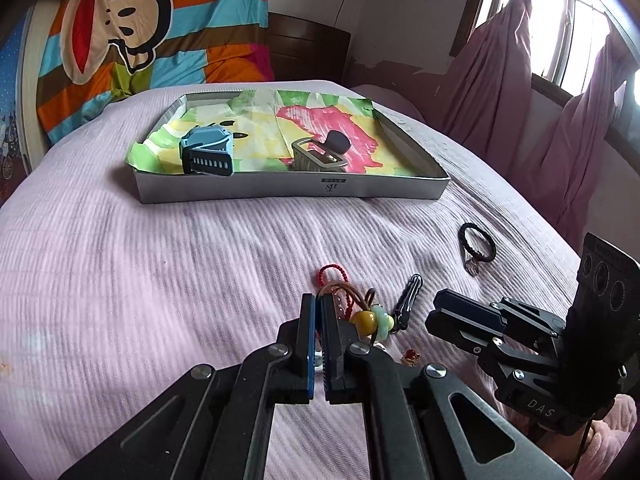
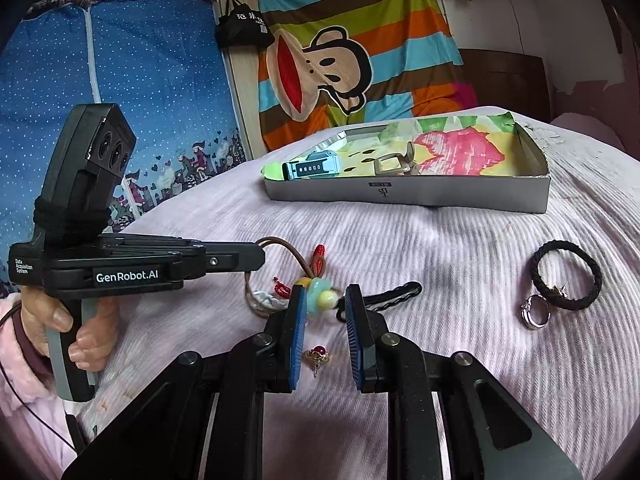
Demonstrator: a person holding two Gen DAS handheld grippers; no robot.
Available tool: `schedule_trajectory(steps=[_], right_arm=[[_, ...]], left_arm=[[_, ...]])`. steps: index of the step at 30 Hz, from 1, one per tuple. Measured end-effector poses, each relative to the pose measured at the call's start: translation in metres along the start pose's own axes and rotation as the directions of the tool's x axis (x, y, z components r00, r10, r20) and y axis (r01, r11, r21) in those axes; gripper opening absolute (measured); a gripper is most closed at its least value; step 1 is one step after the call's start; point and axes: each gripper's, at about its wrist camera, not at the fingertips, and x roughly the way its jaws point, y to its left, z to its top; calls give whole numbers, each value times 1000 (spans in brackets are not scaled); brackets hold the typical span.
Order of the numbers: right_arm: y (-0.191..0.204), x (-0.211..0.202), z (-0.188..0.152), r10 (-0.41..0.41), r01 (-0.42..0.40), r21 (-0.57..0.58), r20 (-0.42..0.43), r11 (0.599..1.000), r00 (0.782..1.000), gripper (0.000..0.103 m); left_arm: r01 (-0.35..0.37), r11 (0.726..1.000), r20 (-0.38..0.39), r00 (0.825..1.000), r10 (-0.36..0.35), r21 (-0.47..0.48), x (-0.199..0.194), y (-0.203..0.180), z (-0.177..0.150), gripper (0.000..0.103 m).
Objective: Organize jewelry
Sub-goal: 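Grasp the brown bead cord with the left tool while the right tool grasps the black key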
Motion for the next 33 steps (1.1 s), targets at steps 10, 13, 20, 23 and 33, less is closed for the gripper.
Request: schedule_trajectory(steps=[10, 13, 20, 23, 33], right_arm=[[-13, 23, -1, -53, 59, 59, -107, 996, 993, 20], [-13, 28, -1, -48, 57, 64, -132, 996, 990, 22], [-4, 39, 2, -43, 49, 31, -164, 998, 985, 36], [-3, 44, 4, -59, 64, 26, -170, 998, 984, 36], [-2, 40, 6, -68, 73, 30, -143, 997, 987, 15]], left_arm=[[-28, 998, 10, 1000, 29, -54, -2, 23, -1, 3], [-28, 998, 10, 1000, 29, -59, -2, 26, -2, 3], [-31, 998, 11, 999, 31, -56, -4, 27, -2, 3], [-23, 998, 17, 1000, 24, -61, -5, 27, 0, 3], [10, 1000, 69, 998, -9, -26, -16, 9, 22, 3]])
